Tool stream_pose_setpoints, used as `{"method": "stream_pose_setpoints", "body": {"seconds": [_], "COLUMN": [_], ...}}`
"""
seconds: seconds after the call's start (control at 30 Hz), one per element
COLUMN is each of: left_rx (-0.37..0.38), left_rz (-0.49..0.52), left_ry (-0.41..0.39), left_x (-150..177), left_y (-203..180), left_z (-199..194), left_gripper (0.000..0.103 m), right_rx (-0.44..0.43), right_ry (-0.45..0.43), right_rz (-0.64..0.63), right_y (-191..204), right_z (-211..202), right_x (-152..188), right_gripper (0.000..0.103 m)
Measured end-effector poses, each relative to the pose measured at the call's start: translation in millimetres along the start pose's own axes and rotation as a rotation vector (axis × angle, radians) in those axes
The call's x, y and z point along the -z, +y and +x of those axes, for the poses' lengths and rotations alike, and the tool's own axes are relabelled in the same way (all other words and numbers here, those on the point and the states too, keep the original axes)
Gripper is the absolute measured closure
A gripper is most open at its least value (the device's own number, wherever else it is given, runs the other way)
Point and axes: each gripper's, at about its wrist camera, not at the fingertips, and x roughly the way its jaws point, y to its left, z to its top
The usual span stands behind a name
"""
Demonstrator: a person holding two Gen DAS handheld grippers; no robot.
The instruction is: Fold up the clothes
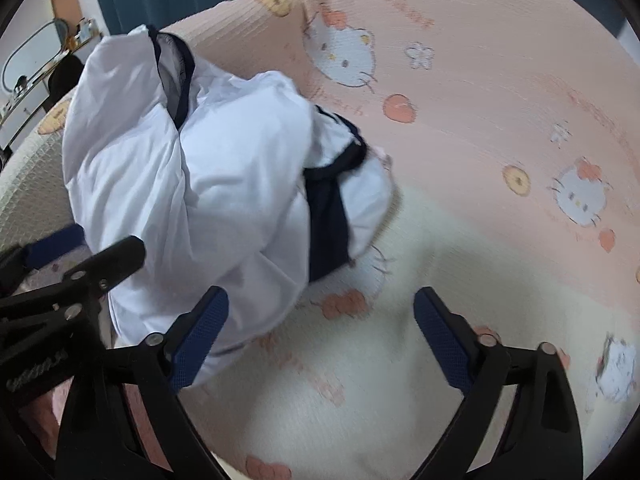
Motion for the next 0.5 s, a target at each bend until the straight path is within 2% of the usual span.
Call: {"method": "stream_pose_setpoints", "body": {"seconds": [0.23, 0.33, 0.37, 0.4, 0.43, 0.47, 0.5], "left_rx": [0.025, 0.036, 0.04, 0.039, 0.038, 0.042, 0.05], "left_rz": [-0.072, -0.102, -0.112, -0.11, -0.1, -0.095, -0.086], "left_ry": [0.034, 0.049, 0.054, 0.059, 0.064, 0.062, 0.053], "left_x": [3, 4, 4, 6, 8, 9, 10], "left_y": [22, 32, 35, 35, 34, 32, 30], "left_z": [41, 58, 64, 68, 69, 69, 66], "left_gripper": [0.021, 0.021, 0.029, 0.05, 0.062, 0.076, 0.084], "right_rx": [-0.014, -0.077, -0.119, -0.163, -0.207, -0.243, -0.251], "right_ry": [-0.036, 0.011, 0.038, 0.063, 0.089, 0.107, 0.096], "right_rz": [-0.071, -0.103, -0.103, -0.096, -0.09, -0.088, -0.103], "right_y": [21, 29, 31, 32, 32, 33, 36], "right_z": [41, 64, 72, 79, 87, 92, 91], "right_x": [-24, -25, -23, -21, -19, -18, -16], "right_gripper": [0.016, 0.018, 0.019, 0.029, 0.036, 0.052, 0.064]}}
